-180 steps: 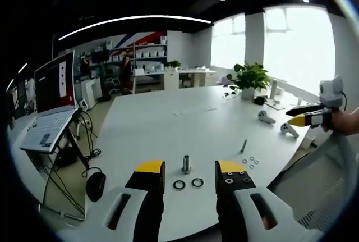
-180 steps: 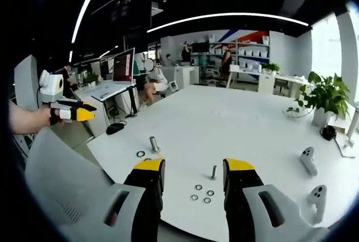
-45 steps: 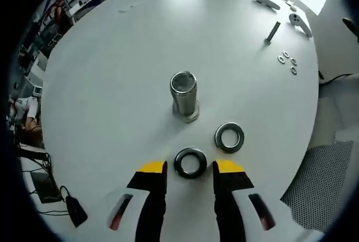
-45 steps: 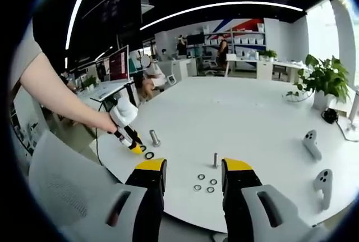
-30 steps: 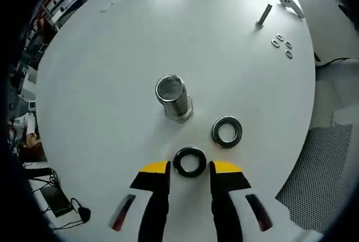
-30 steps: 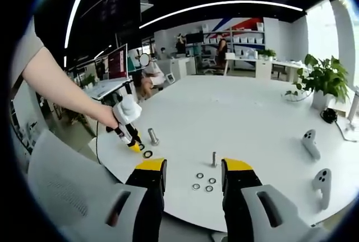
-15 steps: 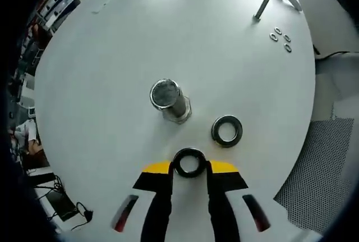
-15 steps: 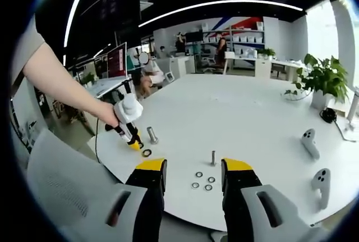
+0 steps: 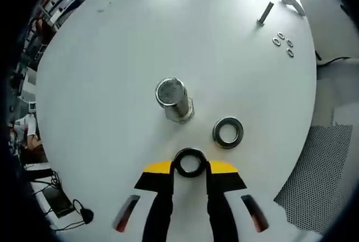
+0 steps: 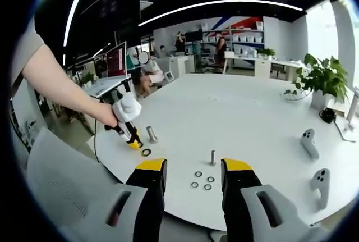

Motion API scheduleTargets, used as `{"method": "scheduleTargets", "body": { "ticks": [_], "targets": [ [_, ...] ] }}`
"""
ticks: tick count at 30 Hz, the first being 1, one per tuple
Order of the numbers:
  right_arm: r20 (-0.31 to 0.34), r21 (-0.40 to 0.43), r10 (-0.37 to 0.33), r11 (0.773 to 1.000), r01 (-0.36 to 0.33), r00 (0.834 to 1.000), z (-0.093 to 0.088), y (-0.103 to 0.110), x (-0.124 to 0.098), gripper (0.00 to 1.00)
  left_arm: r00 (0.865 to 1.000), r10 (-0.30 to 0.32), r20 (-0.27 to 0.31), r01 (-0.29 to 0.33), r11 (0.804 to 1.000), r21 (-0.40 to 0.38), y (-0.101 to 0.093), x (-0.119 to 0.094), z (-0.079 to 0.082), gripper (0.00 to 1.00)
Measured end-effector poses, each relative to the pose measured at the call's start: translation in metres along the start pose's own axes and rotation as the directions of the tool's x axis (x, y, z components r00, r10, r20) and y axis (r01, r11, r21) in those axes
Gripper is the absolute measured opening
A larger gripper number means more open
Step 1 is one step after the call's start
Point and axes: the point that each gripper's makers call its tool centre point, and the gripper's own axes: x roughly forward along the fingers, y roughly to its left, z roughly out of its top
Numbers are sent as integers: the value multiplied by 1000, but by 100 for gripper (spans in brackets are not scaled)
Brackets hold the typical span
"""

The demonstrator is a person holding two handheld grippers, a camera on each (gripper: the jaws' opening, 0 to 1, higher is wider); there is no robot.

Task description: Place the washer onto the threaded stud by aligning its center hole with the stud, sliding it down to the base, and recovering from edge contact or off-axis alignment until the washer reaches the visible bottom stop.

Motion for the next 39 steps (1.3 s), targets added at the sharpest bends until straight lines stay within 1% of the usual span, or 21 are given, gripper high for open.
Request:
{"method": "scheduleTargets", "body": {
  "ticks": [1, 3, 5, 10, 12, 14, 15, 18, 20, 25, 30, 33, 37, 39],
  "targets": [
    [0, 0, 0, 1000, 0, 1000, 0, 0, 0, 41, 1000, 1, 9, -1, 1000, 4, -3, -2, -1, 19],
    [0, 1, 0, 1000, 0, 1000, 0, -1, 0, 41, 1000, 4, 17, -4, 1000, 6, -1, 0, 0, 19],
    [0, -1, -1, 1000, 1, 1000, 0, -1, 0, 41, 1000, 6, 17, -6, 1000, 1, -1, 1, 0, 19],
    [1, 1, -2, 1000, 2, 1000, 0, -1, 0, 41, 1000, 9, 10, -9, 1000, 17, -2, 0, -2, 19],
    [3, 3, -1, 1000, 1, 1000, 1, -1, 0, 41, 1000, 9, 13, -9, 1000, 10, -3, -1, -2, 19],
    [2, 3, -1, 1000, 1, 1000, 0, 0, 0, 41, 999, 4, 36, -3, 1000, -13, -4, -3, 1, 19],
    [0, 2, 0, 1000, 0, 1000, 0, -1, 0, 41, 999, 8, 46, -7, 1000, -11, -4, -4, 2, 19],
    [0, 2, 2, 1000, -2, 1000, 0, 0, 0, 41, 999, 2, 49, -2, 1000, 5, -5, -6, 4, 19],
    [4, 7, 1, 1000, -1, 1000, 1, -1, 0, 41, 999, -3, 50, 2, 1000, 6, -7, -10, 2, 19],
    [7, 6, 2, 1000, -2, 1000, 1, -1, 0, 41, 996, 5, 89, -7, 1000, 22, -8, -22, 5, 19],
    [6, 5, 5, 1000, -5, 1000, 1, 0, 0, 41, 994, 17, 109, -24, 997, 68, -8, -35, 12, 19],
    [7, 6, 6, 1000, -6, 1000, 1, 0, 0, 41, 993, 16, 117, -25, 997, 71, -6, -41, 16, 19],
    [8, 7, 7, 1000, -7, 1000, 2, 0, 0, 41, 990, 36, 138, -51, 993, 107, -3, -47, 24, 19],
    [11, 7, 7, 1000, -7, 1000, 2, 0, 0, 41, 990, 28, 140, -43, 993, 107, -4, -50, 26, 19]
  ]
}}
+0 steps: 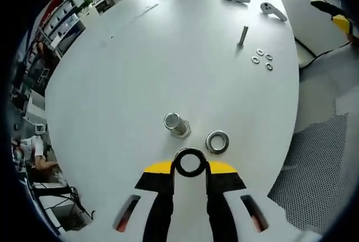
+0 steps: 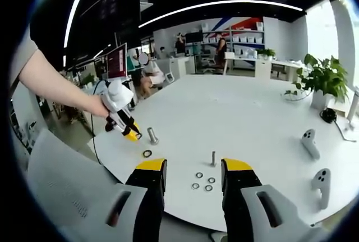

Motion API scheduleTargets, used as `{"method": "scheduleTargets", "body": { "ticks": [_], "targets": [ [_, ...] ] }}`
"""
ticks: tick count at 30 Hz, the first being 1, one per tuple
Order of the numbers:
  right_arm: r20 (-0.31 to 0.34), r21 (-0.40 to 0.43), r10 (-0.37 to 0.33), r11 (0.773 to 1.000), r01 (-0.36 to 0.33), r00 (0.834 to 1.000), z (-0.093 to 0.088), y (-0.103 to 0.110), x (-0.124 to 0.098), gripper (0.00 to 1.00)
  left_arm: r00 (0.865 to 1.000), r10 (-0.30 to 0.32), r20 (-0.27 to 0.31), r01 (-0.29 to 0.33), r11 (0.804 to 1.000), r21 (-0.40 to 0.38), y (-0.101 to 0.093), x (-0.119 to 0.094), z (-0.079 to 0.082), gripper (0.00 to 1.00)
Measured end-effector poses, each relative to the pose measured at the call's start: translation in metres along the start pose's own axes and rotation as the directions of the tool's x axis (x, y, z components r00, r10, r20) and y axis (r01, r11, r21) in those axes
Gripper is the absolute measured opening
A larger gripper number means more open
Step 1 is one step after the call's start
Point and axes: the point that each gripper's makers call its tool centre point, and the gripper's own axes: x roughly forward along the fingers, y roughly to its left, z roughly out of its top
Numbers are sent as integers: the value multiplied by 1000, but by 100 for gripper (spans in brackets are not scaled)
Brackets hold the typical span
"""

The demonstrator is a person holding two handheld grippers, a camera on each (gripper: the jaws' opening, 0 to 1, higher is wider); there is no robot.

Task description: Place the washer onto the threaded stud by aligning its center hole with the stud, sliding it down to the base, and recovering from edge contact or off-axis alignment until the washer reaches the visible bottom stop.

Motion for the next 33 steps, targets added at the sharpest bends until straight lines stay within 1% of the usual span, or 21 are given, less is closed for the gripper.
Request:
{"method": "scheduleTargets", "body": {
  "ticks": [5, 7, 9, 11, 14, 18, 22, 33],
  "targets": [
    [2, 0, 1, 1000, -1, 1000, 0, 0, 0, 41, 1000, 2, 10, -2, 1000, 18, 3, -5, 8, 19],
    [3, 1, 1, 1000, -1, 1000, 0, 0, 0, 41, 1000, 9, 16, -10, 1000, 29, 3, -8, 13, 19],
    [5, 0, 1, 1000, -1, 1000, 1, 0, 0, 41, 1000, 17, 7, -17, 999, 32, 5, -10, 14, 19],
    [5, 0, 0, 1000, 0, 1000, 1, 0, 0, 41, 1000, 22, 14, -23, 999, 37, 7, -12, 17, 19],
    [8, 1, -1, 1000, 1, 1000, 1, 0, -1, 41, 1000, 21, 19, -22, 999, 40, 8, -12, 20, 19],
    [10, 1, -2, 1000, 2, 1000, 2, 0, -1, 41, 999, 24, 29, -25, 999, 48, 10, -13, 29, 19],
    [10, 3, -5, 1000, 5, 1000, 2, -1, -1, 41, 999, 33, 9, -34, 999, 41, 14, -10, 30, 19],
    [10, 2, -11, 1000, 11, 1000, 2, -2, -1, 41, 1000, 26, 2, -26, 998, 54, 17, -2, 39, 19]
  ]
}}
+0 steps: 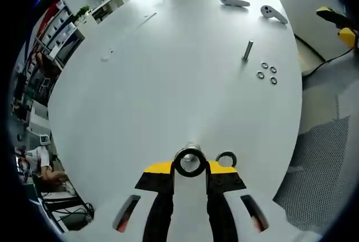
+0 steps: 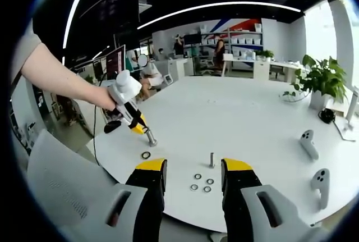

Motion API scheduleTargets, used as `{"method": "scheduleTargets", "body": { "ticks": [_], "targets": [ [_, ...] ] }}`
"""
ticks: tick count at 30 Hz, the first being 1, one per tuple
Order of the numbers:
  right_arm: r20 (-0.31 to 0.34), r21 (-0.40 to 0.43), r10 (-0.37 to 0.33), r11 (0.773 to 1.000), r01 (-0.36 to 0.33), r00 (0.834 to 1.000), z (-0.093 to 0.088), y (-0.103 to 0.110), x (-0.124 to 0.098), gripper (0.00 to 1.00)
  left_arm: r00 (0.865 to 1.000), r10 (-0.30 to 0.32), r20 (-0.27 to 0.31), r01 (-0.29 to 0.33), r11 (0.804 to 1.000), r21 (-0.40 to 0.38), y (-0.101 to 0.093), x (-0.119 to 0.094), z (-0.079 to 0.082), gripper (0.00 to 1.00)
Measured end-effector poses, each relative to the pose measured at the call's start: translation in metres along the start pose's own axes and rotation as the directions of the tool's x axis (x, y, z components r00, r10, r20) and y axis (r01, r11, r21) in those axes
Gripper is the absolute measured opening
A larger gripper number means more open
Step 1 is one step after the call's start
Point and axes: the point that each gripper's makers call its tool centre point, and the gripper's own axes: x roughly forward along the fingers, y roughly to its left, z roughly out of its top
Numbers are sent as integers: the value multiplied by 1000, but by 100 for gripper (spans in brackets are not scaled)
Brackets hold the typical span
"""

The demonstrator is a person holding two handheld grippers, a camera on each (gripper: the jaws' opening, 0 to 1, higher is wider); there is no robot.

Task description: Place the washer onto the threaded stud by aligning its center hole with the stud, sliding it down to the base, and recovering from edge contact or off-axis alignment until the washer reaches the visible bottom stop.

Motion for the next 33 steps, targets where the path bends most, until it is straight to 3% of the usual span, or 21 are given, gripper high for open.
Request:
{"method": "scheduleTargets", "body": {
  "ticks": [18, 33],
  "targets": [
    [-9, -2, -1, 1000, 1, 1000, -1, -1, 1, 41, 1000, -19, -24, 20, 999, 33, 2, 11, 6, 19],
    [-19, -3, -10, 1000, 10, 1000, -3, -3, 1, 41, 997, -42, -64, 44, 998, 38, 0, 38, -3, 19]
  ]
}}
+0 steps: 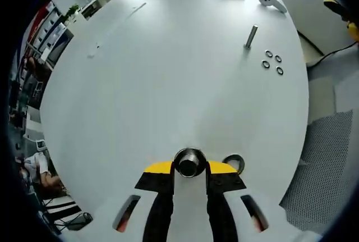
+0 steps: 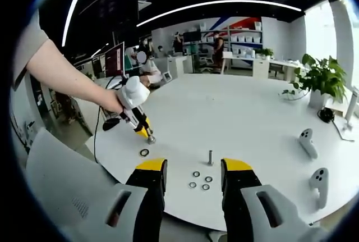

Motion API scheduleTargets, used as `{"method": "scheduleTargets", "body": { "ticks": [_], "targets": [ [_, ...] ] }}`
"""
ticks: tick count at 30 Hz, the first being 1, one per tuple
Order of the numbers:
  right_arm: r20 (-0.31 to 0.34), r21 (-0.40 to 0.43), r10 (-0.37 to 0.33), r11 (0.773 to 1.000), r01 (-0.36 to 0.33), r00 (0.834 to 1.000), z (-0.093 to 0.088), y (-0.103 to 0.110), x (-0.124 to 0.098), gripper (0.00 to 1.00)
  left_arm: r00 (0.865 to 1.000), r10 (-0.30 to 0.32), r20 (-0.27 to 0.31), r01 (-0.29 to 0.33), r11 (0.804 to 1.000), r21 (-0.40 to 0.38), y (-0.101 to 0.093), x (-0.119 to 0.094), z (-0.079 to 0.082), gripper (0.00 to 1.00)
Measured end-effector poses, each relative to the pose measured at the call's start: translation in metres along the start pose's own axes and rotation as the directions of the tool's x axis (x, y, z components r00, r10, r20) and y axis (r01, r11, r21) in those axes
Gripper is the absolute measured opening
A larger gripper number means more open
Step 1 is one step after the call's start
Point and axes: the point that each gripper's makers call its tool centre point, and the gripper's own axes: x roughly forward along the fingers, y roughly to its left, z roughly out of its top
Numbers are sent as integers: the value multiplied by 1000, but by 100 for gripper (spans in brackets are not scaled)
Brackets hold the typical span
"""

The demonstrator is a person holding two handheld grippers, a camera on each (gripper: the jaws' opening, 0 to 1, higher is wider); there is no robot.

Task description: Place the washer onto the threaded stud by aligning its center hole with the stud, sliding it down to the base, and recovering from edge contact or off-axis alignment until the washer reaches the visible bottom stop.

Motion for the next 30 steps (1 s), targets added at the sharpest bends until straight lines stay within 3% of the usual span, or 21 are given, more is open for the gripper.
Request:
{"method": "scheduleTargets", "body": {
  "ticks": [11, 22, 23, 24, 26, 30],
  "targets": [
    [-11, -7, -5, 1000, 5, 1000, -2, 0, 0, 40, 1000, -12, -20, 12, 1000, 4, -5, 17, -4, 19],
    [-13, -7, -10, 1000, 10, 1000, -2, -2, 0, 40, 999, -27, -25, 27, 1000, 2, -4, 20, -4, 20],
    [-14, -6, -12, 1000, 12, 1000, -3, -2, 0, 40, 999, -28, -26, 28, 1000, -1, -4, 20, -4, 21],
    [-14, -8, -11, 1000, 11, 1000, -3, -2, 0, 40, 999, -23, -23, 21, 998, -56, -6, 20, -6, 22],
    [-10, -5, -10, 1000, 10, 1000, -2, -2, 0, 40, 1000, 2, -20, -3, 1000, -24, -7, 19, -8, 28],
    [-12, -6, -7, 1000, 7, 1000, -2, -1, 0, 40, 1000, 22, 0, -22, 998, -54, 0, 14, -10, 33]
  ]
}}
